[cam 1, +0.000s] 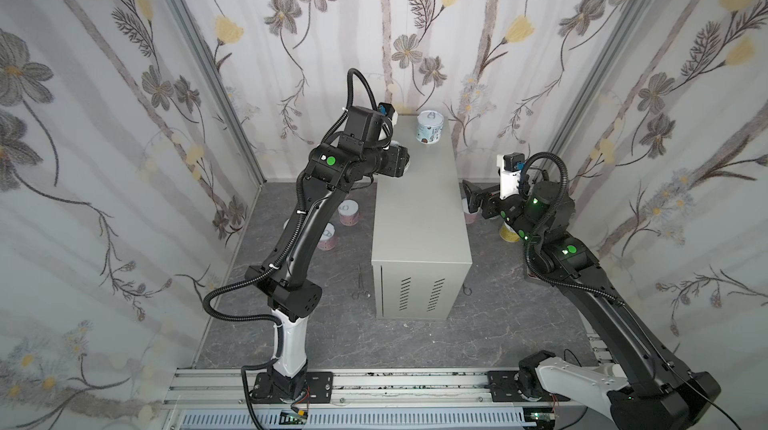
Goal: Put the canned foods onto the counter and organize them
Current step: 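Lift the light-blue can with the left gripper up over the cabinet top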
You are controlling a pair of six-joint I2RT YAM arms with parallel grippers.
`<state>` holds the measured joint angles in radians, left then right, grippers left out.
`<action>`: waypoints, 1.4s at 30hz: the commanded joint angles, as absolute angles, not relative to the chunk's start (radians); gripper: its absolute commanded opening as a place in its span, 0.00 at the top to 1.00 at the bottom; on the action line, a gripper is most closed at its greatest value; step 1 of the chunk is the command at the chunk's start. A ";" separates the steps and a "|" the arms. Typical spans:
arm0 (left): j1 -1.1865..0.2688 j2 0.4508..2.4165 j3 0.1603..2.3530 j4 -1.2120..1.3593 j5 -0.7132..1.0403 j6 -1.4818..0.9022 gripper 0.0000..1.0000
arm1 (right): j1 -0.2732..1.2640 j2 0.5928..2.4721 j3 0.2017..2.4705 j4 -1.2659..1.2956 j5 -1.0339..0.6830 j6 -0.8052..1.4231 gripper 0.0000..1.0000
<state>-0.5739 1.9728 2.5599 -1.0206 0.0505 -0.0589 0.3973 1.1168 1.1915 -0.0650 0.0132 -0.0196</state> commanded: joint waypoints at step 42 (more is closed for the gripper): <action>-0.598 1.363 1.563 -0.250 0.075 0.129 0.09 | 0.368 1.380 1.447 0.061 -0.159 -0.021 0.00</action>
